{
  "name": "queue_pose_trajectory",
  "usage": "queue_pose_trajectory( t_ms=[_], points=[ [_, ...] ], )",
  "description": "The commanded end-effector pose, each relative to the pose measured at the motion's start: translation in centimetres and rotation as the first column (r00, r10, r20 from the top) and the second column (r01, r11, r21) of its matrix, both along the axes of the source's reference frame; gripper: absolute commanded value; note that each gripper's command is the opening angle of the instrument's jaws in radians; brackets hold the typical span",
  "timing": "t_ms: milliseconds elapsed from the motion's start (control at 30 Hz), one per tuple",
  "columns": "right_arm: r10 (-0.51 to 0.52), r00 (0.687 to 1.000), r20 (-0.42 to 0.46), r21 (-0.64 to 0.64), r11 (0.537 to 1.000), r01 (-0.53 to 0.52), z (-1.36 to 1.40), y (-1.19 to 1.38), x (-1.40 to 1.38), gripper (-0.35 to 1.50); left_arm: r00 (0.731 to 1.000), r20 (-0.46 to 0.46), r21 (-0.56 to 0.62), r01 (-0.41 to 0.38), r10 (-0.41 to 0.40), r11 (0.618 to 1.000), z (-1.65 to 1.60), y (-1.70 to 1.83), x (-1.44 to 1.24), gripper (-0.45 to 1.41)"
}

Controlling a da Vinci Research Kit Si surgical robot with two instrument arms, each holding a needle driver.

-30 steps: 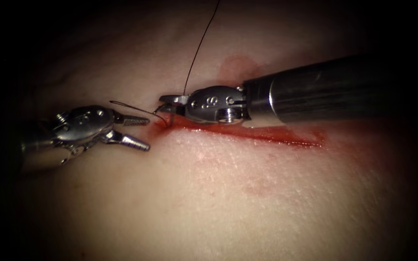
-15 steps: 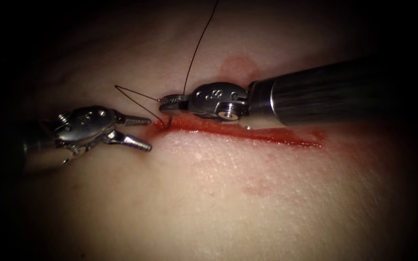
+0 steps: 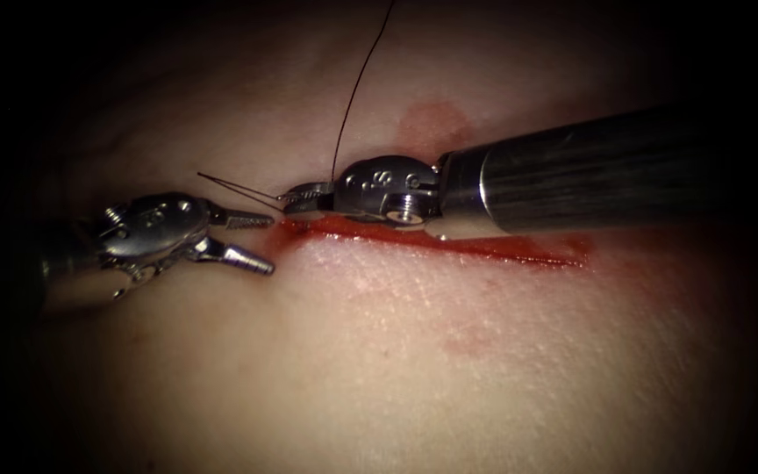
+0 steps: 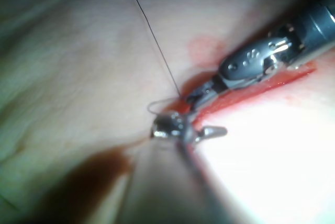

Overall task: Wound Closure
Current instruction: Throw the needle through the bottom side of the cut.

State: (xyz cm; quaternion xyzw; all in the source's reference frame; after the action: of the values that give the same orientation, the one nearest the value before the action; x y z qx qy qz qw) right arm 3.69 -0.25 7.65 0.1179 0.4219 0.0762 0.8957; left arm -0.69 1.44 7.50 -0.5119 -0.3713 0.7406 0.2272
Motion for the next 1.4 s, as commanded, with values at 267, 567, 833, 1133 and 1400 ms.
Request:
queue_pose_trajectory(
  t_ms=[267,567,833,1133,1400],
  points=[
    [-0.035,0.999,-0.013,-0.003,0.999,0.035,0.05,0.09,-0.02,-0.35,1.0,0.002,0.001,-0.002,0.002,1.0,0.07,-0.02,-0.05,0.41],
    [-0.102,0.989,-0.108,0.043,0.993,0.107,0.15,0.04,0.02,-0.35,1.0,0.001,0.001,-0.001,0.001,1.0,0.07,-0.02,-0.05,0.4],
    [-0.084,0.978,-0.192,0.145,0.983,0.113,0.17,0.04,0.02,-0.35,1.0,0.002,0.003,-0.001,0.001,1.0,0.07,0.0,-0.06,0.4],
    [-0.003,0.981,-0.192,0.328,0.942,0.067,0.28,0.08,0.0,-0.35,1.0,0.001,0.003,0.0,0.0,1.0,0.07,0.0,-0.06,0.4],
    [0.033,0.978,-0.207,0.369,0.928,0.047,0.34,0.15,-0.01,-0.35,1.0,0.0,0.001,0.0,0.0,1.0,0.07,-0.02,-0.07,0.4]
  ],
)
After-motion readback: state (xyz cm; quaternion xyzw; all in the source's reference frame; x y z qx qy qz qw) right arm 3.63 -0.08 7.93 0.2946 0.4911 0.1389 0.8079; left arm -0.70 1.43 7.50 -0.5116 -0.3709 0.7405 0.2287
